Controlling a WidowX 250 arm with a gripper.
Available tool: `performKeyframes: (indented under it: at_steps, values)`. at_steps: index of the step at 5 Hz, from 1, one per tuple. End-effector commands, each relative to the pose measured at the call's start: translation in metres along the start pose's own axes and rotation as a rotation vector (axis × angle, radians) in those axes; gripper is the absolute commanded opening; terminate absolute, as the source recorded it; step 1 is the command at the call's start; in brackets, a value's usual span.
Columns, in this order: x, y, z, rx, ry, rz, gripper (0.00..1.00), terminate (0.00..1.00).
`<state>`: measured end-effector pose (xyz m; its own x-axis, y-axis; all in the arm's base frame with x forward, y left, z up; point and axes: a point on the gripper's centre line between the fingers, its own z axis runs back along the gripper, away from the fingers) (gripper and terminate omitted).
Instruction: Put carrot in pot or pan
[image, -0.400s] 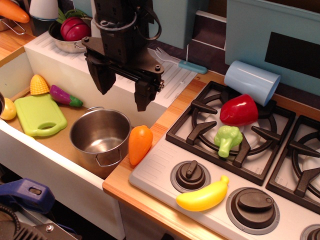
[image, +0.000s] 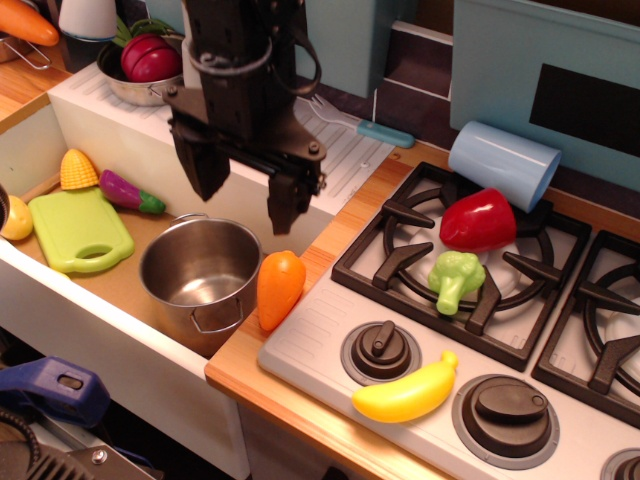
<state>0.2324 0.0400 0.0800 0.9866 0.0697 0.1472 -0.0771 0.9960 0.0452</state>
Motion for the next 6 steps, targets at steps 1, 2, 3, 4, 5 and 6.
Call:
performKeyframes:
  at_steps: [1, 2, 3, 4, 5, 6]
  values:
    - [0.006, 0.0, -0.014, -0.03, -0.059, -0.005, 1.0, 0.0]
    - [0.007, 0.0, -0.026, -0.048, -0.085, -0.007, 1.0, 0.0]
    - [0.005, 0.001, -0.033, -0.076, -0.091, 0.001, 1.0, 0.0]
    - [0.0, -0.001, -0.04, -0.093, -0.106, 0.014, 1.0, 0.0]
    - [-0.002, -0.003, -0.045, -0.104, -0.122, 0.026, 1.0, 0.0]
    - [-0.001, -0.005, -0.052, -0.114, -0.138, 0.034, 1.0, 0.0]
